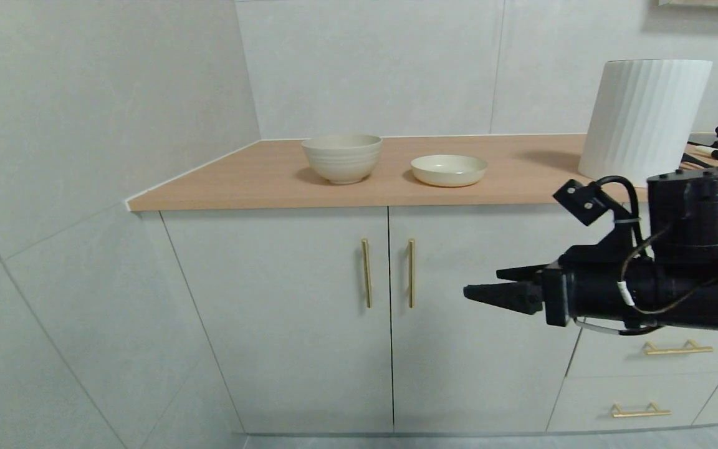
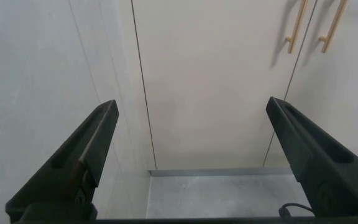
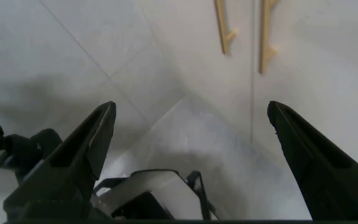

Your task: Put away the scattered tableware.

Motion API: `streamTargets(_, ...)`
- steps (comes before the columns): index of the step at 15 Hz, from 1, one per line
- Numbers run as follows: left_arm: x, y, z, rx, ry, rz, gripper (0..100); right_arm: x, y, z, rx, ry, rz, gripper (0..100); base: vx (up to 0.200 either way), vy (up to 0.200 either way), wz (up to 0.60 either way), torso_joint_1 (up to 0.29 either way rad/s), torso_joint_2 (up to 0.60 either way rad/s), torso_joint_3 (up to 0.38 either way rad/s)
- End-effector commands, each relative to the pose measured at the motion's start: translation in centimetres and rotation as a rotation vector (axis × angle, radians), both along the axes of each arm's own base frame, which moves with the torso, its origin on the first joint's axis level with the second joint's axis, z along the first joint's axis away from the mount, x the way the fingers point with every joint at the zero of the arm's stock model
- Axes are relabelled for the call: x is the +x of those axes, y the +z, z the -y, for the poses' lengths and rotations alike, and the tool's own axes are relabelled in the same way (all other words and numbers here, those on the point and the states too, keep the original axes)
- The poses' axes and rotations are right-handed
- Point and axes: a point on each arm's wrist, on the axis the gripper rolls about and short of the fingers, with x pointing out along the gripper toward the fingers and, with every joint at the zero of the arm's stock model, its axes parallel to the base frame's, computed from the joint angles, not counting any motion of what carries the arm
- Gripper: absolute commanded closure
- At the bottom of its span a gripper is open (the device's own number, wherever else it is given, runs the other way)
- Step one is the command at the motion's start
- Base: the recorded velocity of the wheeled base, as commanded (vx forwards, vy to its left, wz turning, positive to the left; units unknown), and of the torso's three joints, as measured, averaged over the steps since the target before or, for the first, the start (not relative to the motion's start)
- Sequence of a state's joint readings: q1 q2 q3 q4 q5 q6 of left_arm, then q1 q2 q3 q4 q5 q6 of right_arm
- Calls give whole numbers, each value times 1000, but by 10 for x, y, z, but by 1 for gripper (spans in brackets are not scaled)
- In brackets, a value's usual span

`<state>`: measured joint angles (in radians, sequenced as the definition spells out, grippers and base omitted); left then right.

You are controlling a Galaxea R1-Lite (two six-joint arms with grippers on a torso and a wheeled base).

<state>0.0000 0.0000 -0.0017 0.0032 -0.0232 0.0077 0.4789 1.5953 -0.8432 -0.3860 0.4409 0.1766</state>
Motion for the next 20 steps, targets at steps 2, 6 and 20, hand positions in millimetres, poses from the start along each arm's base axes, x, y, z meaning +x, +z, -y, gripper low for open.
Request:
streamTargets(2, 0, 0, 0, 0, 0, 0, 0, 60, -28, -42, -2, 26, -68, 0, 0, 0, 0, 0, 0, 0)
streamTargets(6, 0, 0, 0, 0, 0, 0, 0, 91, -64, -60, 2, 18, -129, 0, 0, 0, 0, 0, 0, 0)
streamTargets(20, 0, 0, 0, 0, 0, 0, 0, 123, -93, -78, 159, -79, -67, 0, 0, 0, 0, 0, 0, 0)
